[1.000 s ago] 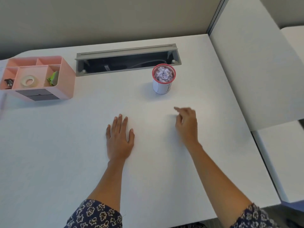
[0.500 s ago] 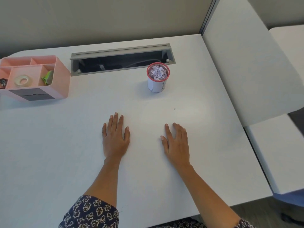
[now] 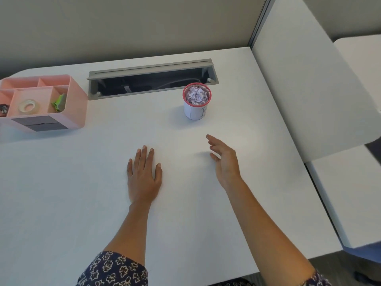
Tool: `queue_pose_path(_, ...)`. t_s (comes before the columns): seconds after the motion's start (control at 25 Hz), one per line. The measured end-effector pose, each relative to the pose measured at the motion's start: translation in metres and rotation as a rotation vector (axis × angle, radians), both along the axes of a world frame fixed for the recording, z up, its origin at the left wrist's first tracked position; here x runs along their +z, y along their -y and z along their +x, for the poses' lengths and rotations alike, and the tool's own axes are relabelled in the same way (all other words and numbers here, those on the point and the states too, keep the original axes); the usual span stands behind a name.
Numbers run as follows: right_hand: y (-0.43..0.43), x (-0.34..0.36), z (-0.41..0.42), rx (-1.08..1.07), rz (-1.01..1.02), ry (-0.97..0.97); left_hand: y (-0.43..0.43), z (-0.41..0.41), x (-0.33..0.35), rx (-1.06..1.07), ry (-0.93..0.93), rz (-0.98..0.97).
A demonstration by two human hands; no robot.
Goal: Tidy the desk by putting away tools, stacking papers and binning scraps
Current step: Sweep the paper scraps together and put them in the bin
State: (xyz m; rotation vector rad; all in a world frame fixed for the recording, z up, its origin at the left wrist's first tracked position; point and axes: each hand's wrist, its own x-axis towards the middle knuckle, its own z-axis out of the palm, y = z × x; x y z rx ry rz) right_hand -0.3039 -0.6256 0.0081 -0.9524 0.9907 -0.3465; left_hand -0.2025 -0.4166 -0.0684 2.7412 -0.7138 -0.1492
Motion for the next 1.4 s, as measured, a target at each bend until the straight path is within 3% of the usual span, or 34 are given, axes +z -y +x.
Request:
queue_pose_path(0.08,0.013,0.016,0.020,-0.019,0.110,0.073,0.000,0.000,0.001,0.001,-0.002,-0.001)
queue_pose_path(0.2,0.029,0.036,0.049,-0.033,0.039,0.094,0.001,0.000,0.002,0.007,-0.006,-0.003)
queue_pose_path(0.32,0.048,0.050,0.084,-0.025,-0.230,-0.032,0.000,0.001,0.002,0.007,-0.002,-0.005)
queue_pose_path(0.48,0.068,0.046,0.123,0.097,-0.735,-0.256,0.001,0.001,0.002,0.006,-0.002,-0.014)
queue_pose_path(0.6,0.077,0.042,0.136,0.156,-0.938,-0.316,0.001,0.001,0.003,0.012,-0.006,-0.020)
queue_pose_path(0.88,0.085,0.024,0.101,0.029,-0.844,-0.281,0.001,0.001,0.003,0.012,-0.001,-0.027)
queue_pose_path(1.04,0.074,-0.017,0.040,0.071,-0.789,-0.404,0.000,0.001,0.002,0.013,-0.001,-0.020)
queue_pose_path(1.2,0.054,-0.050,-0.004,0.201,-0.859,-0.474,0.001,0.001,0.001,0.014,-0.006,-0.013)
queue_pose_path(1.4,0.049,-0.062,0.003,0.251,-1.037,-0.494,0.001,0.001,0.001,0.008,-0.009,-0.017)
